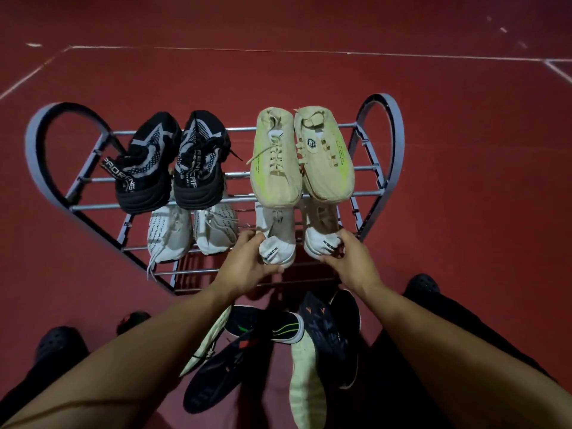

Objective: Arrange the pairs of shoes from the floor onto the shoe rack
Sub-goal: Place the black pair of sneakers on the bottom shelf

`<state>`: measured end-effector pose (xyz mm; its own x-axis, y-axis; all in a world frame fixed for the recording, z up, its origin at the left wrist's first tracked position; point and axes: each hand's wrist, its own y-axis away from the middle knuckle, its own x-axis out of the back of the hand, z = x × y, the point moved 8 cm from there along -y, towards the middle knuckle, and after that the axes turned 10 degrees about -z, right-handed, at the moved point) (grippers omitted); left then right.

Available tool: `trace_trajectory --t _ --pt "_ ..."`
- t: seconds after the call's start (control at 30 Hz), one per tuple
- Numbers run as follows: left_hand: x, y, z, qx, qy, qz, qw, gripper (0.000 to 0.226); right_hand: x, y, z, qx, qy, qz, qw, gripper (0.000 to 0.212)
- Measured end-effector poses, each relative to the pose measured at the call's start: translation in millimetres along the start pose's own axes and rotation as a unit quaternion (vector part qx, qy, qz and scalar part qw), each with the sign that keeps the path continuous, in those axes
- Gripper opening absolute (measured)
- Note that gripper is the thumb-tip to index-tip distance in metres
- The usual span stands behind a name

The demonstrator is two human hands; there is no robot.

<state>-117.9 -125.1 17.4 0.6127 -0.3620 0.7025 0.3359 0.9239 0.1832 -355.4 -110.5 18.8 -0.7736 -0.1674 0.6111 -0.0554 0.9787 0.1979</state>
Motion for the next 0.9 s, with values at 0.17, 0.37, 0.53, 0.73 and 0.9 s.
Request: trace_trajectory --t 0.17,0.37,0.53,0.73,0.9 --pt "4 -14 13 0.009 0.013 0.057 0.998 0.046 7 -22 -8 -0.003 0.011 0.005 1.0 0.043" --pt "3 -28 -3 0.059 -0.026 0.03 0.998 0.067 -1 -39 1 -0.052 0.075 -0.021 0.996 0.054" --pt "15 1 -6 0.037 -0.076 0.076 0.994 0.076 9 18 -41 0.085 0.218 0.137 0.963 0.053" --pt "9 53 -57 -0.038 -0.136 0.019 0.99 0.019 -81 46 -7 0.192 0.256 -0.07 0.945 0.028" --pt "-21 82 -141 0.043 -0.135 -0.106 0.984 0.023 -147 44 53 0.136 0.197 -0.167 0.957 0.028"
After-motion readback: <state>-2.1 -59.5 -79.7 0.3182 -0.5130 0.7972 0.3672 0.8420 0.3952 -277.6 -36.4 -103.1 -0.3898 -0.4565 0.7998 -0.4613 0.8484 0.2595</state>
